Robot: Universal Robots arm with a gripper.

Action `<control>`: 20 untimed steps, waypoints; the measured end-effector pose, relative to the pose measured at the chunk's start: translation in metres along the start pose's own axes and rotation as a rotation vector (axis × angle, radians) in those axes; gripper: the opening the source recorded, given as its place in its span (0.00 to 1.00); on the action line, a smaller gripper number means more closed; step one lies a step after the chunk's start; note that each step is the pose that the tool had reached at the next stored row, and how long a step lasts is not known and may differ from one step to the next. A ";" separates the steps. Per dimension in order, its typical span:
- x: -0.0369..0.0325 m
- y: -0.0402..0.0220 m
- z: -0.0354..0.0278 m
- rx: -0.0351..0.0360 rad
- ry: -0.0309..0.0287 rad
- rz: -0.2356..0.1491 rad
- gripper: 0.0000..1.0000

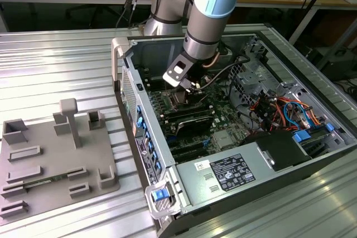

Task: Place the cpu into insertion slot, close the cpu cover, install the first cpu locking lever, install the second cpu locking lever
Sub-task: 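Place the cpu into insertion slot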

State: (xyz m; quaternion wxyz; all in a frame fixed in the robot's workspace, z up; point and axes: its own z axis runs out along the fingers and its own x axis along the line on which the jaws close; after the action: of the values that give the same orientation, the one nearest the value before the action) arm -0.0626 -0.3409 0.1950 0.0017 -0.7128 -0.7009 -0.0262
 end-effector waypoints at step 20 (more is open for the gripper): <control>0.0003 0.0003 -0.0040 0.0011 0.0003 0.000 0.68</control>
State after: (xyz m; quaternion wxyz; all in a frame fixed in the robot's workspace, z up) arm -0.0625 -0.3407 0.1990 0.0022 -0.7128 -0.7009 -0.0259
